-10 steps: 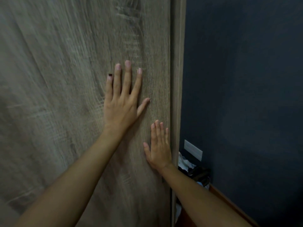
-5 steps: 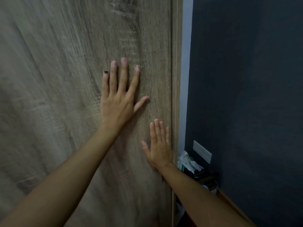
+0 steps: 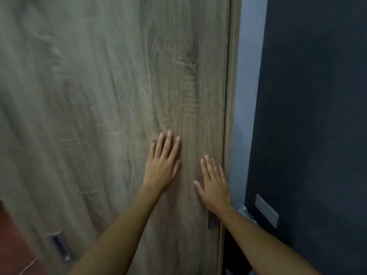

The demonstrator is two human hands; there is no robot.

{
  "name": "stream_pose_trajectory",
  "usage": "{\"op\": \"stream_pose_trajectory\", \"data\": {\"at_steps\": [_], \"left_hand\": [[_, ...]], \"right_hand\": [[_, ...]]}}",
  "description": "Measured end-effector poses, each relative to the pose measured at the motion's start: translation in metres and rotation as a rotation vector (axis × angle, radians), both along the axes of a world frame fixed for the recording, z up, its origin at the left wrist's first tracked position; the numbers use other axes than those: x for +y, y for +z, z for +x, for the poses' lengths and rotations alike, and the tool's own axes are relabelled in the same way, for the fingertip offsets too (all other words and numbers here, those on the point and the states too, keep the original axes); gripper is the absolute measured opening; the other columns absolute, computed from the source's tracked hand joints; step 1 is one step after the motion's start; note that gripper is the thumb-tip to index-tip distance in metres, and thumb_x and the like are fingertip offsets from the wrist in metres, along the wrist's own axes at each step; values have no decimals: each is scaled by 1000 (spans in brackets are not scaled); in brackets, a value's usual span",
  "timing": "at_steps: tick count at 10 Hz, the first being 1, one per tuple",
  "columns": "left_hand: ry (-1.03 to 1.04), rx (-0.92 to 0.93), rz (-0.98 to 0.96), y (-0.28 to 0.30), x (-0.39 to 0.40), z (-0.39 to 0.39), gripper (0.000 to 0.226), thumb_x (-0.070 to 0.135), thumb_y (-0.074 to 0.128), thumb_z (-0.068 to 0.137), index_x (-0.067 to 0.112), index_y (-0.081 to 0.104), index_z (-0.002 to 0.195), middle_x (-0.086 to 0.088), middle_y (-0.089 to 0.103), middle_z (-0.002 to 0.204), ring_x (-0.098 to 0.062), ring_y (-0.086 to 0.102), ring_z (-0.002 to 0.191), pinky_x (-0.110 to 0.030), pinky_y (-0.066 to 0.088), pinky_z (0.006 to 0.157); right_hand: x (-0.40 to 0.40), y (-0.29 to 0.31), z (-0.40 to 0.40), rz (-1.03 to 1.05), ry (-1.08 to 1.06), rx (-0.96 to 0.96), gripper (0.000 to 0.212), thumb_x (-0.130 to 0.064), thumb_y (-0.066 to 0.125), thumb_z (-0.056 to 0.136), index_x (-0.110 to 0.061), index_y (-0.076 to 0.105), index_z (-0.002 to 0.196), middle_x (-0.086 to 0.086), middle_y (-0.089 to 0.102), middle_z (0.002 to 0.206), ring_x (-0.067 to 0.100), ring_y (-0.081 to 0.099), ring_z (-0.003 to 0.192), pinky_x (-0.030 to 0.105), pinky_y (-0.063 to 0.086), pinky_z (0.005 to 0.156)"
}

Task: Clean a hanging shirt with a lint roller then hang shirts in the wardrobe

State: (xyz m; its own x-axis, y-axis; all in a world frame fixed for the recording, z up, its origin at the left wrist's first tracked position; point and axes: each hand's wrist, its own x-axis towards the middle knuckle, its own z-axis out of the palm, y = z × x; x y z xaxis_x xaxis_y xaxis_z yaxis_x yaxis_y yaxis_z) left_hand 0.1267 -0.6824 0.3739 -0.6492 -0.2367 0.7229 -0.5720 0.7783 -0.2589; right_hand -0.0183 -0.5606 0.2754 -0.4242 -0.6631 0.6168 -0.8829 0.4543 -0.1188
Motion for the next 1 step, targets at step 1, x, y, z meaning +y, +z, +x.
{"op": "stream_pose_trajectory", "data": {"at_steps": [1], "left_hand": [[62, -38, 154, -18, 3, 52, 65, 43, 30, 93, 12, 22, 150, -16, 18, 158, -37, 17, 144, -54, 30, 111]], "right_hand": [[21, 23, 5, 87, 59, -47, 75, -61, 12, 95, -15, -4, 152, 0, -9, 160, 17, -6, 149, 37, -1, 121]]}}
